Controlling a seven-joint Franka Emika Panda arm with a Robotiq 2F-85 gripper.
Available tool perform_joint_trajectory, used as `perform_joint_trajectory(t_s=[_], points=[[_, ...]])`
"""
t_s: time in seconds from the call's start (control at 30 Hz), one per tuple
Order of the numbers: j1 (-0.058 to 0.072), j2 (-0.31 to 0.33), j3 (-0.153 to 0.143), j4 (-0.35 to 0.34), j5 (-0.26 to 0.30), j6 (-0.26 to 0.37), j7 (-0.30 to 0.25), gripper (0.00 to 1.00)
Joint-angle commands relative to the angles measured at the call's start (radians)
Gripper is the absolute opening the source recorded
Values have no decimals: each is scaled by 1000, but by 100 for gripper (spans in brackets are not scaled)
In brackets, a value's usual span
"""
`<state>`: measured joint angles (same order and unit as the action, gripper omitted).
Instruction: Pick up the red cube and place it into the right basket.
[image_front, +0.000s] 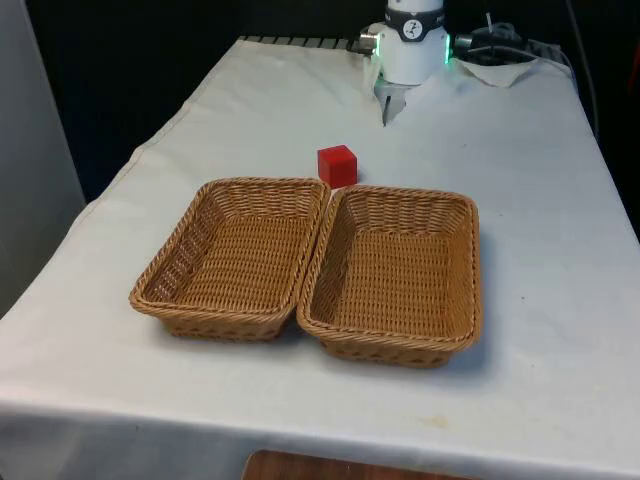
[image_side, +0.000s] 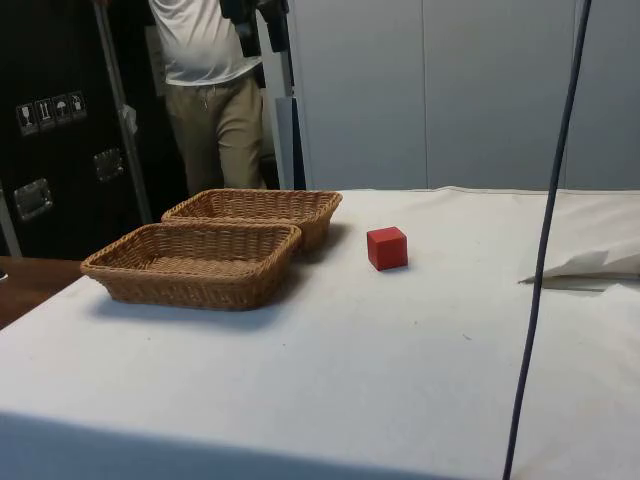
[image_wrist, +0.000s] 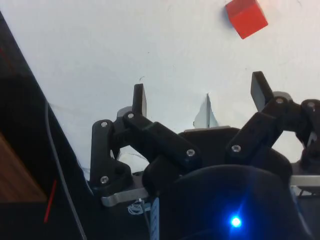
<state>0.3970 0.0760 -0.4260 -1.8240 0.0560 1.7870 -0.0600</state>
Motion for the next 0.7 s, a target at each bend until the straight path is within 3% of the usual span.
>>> perform_joint_trajectory(t_s=[0.0, 0.3, 0.33, 0.43, 0.57, 0.6, 0.67], points=[[0, -1, 0, -1, 0, -1, 0, 100], [3, -76, 19, -100, -22, 68, 20, 100], [0, -61, 17, -82, -10, 43, 10, 100], [2, -109, 25, -149, -29, 103, 24, 100], [1, -143, 29, -195, -36, 132, 26, 100], [0, -132, 27, -183, -24, 113, 15, 100], [1, -160, 31, -217, -39, 146, 27, 100]])
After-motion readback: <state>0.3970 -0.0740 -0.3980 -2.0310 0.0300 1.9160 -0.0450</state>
